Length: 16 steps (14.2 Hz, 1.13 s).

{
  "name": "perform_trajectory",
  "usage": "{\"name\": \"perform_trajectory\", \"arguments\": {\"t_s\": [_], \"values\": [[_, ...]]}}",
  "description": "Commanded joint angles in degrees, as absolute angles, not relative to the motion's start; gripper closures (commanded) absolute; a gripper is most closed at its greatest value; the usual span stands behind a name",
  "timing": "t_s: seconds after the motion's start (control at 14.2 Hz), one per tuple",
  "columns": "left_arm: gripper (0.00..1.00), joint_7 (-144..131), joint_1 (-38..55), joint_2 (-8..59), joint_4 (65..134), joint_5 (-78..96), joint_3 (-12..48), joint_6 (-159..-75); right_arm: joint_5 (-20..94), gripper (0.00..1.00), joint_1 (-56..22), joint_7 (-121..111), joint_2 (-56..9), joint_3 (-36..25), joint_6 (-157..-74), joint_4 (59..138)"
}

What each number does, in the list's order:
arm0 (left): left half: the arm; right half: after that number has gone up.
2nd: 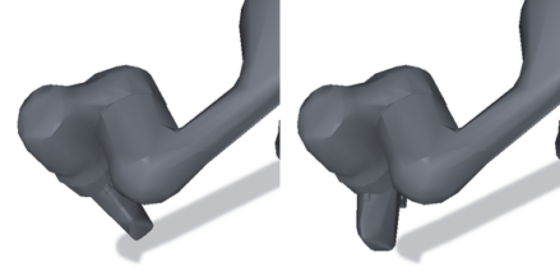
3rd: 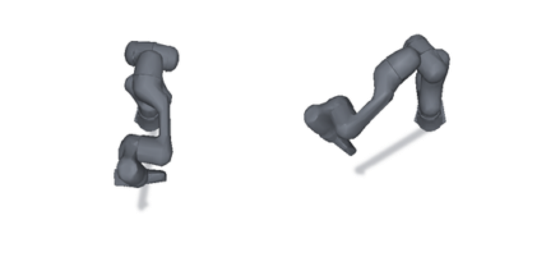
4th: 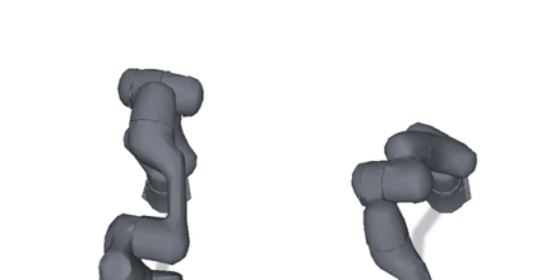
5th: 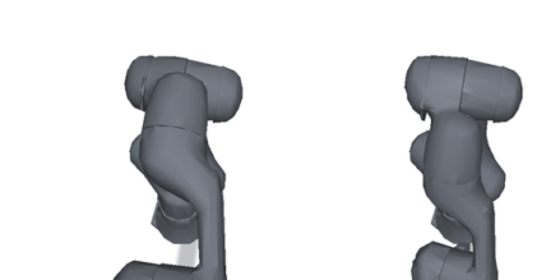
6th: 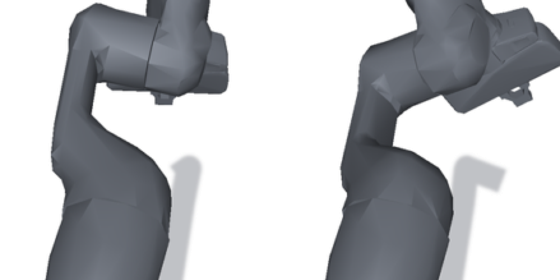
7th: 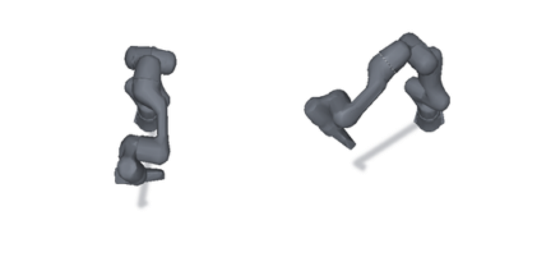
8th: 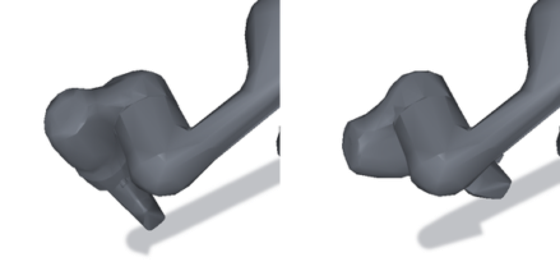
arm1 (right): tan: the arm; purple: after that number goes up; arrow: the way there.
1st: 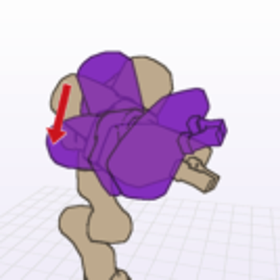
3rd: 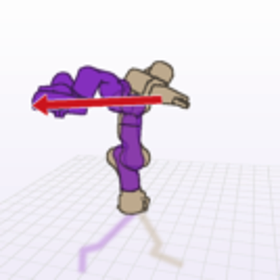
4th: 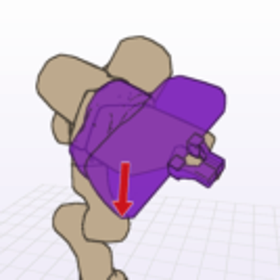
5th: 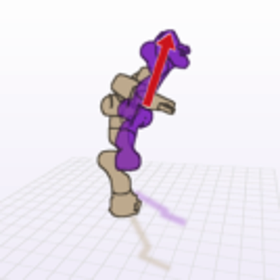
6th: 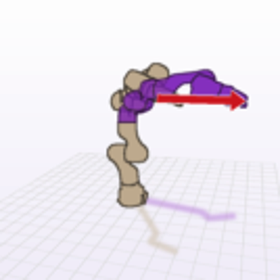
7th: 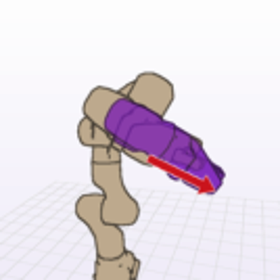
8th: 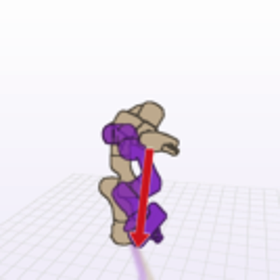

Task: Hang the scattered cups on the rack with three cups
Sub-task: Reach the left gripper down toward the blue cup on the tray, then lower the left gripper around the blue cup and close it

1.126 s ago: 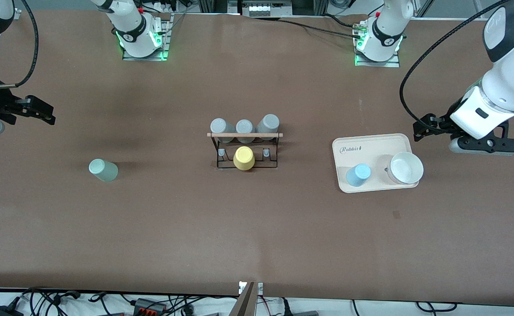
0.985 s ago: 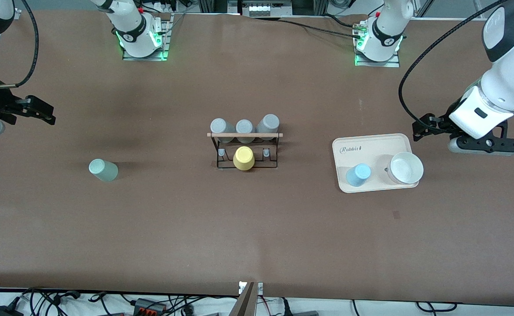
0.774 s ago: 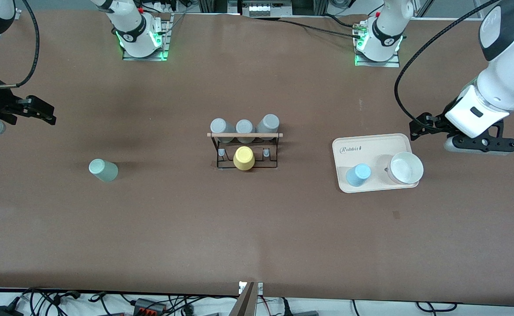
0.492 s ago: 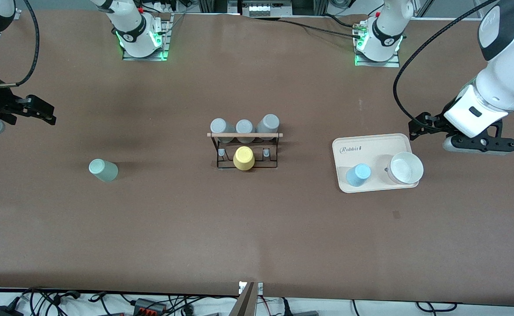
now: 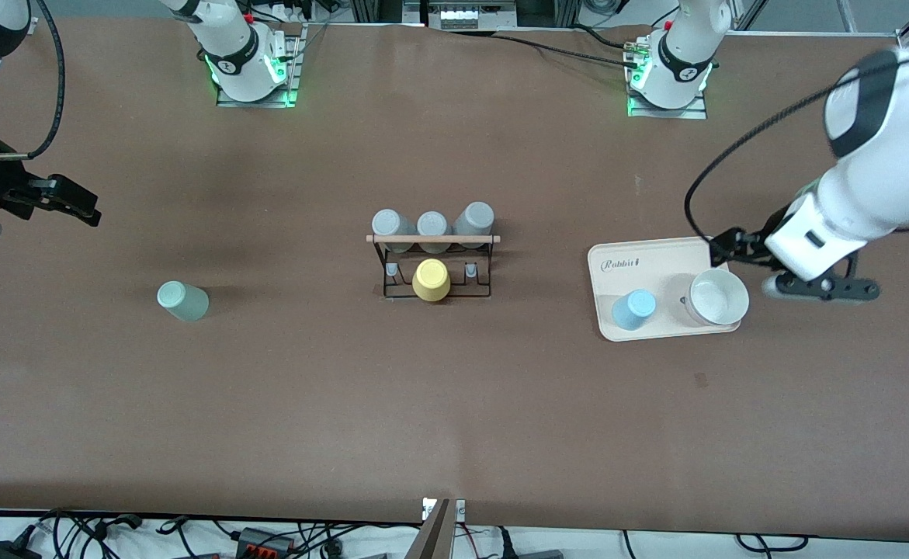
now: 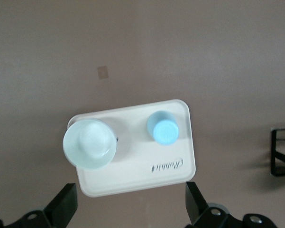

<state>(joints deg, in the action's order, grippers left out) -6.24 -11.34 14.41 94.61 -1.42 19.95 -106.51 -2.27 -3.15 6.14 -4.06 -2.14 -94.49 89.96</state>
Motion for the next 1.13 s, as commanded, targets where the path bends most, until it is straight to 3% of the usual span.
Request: {"name": "perform_trajectory", "arguments": {"t_s": [0.0,1.06], "values": [[0.00,-6.33,-10.12,20.72,93.52,-1.41,20.13,-111.43,-1.67,0.00,-3.16,7.29,-4.22,-1.85,-94.48,89.38],[0.00,-13.44,-4.92,30.85,97.03,-13.00,20.21,-118.83,-1.67,0.00,-3.16,7.38,-4.22,-1.85,-93.78,89.38]]}}
